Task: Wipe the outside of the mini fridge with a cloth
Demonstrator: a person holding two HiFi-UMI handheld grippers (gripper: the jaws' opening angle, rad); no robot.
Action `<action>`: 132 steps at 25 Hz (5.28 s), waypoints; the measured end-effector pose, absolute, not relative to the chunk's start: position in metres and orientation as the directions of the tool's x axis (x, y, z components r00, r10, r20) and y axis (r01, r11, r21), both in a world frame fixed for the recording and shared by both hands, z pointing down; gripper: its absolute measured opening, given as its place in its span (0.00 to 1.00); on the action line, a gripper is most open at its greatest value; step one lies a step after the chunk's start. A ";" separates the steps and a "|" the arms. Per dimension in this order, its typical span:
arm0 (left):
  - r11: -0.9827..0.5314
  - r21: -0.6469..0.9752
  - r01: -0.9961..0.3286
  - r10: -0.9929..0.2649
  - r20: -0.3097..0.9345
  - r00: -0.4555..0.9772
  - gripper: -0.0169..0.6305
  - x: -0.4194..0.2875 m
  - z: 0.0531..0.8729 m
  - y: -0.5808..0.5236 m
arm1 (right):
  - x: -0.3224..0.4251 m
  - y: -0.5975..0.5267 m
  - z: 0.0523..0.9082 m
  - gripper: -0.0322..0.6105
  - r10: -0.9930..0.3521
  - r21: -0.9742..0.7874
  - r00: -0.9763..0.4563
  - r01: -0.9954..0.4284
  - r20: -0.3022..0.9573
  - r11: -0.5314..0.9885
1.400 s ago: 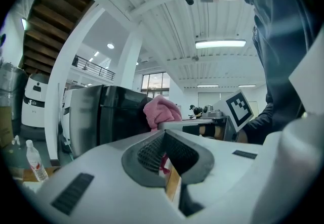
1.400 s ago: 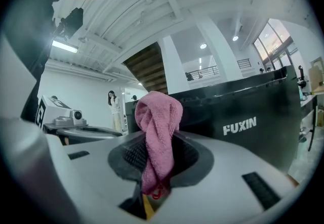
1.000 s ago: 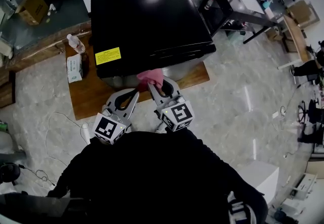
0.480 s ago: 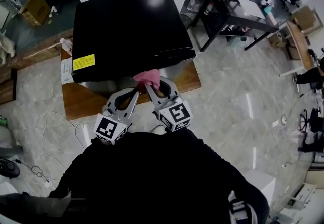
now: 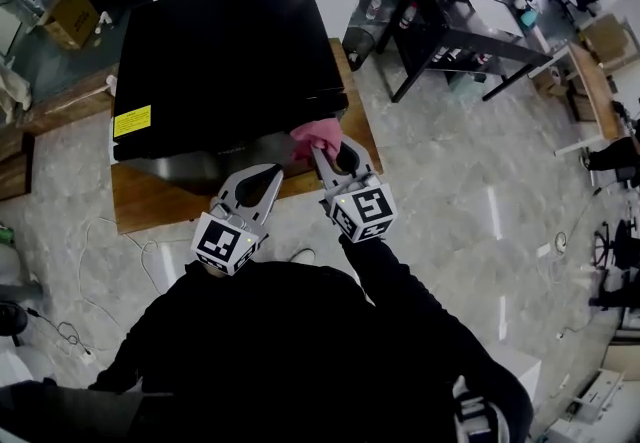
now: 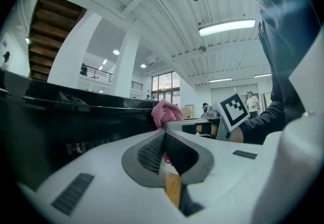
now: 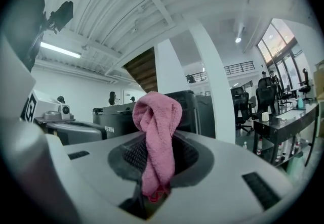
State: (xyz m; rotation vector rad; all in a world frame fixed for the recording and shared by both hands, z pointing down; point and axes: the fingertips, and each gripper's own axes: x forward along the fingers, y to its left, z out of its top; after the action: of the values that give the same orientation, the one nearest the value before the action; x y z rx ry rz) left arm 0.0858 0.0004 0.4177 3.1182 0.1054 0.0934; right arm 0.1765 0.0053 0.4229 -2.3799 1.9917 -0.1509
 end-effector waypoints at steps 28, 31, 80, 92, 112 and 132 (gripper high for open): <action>-1.000 0.030 0.000 0.003 0.088 0.996 0.04 0.009 0.432 -0.037 | 0.111 0.017 0.433 0.20 -0.978 -0.027 0.201 -0.979 0.061 -0.203; -0.999 0.039 -0.023 -0.019 0.116 0.993 0.04 -0.019 0.449 -0.055 | 0.062 -0.012 0.456 0.20 -0.986 -0.046 0.130 -0.990 0.104 -0.136; -0.964 0.166 -0.207 -0.113 0.451 0.885 0.04 -0.050 0.728 -0.136 | 0.006 -0.119 0.747 0.20 -0.878 -0.334 0.101 -0.900 0.468 -0.281; -0.981 0.164 -0.108 -0.023 0.452 0.892 0.04 0.057 0.718 -0.058 | 0.115 -0.041 0.752 0.20 -0.853 -0.336 0.178 -0.865 0.490 -0.373; -0.992 0.119 -0.035 0.018 0.415 0.909 0.04 0.170 0.673 0.022 | 0.260 0.054 0.730 0.20 -0.832 -0.281 0.265 -0.855 0.488 -0.437; -0.982 0.101 -0.160 -0.129 0.260 0.957 0.04 -0.003 0.539 0.065 | 0.069 0.094 0.546 0.20 -0.969 -0.121 -0.079 -0.991 0.234 0.052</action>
State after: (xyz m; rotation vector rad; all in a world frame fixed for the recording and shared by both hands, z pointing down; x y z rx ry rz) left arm -0.0027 0.0655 0.5386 2.9878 -0.2215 0.3855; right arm 0.0694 0.0939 0.5456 -2.1894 2.3408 -0.4057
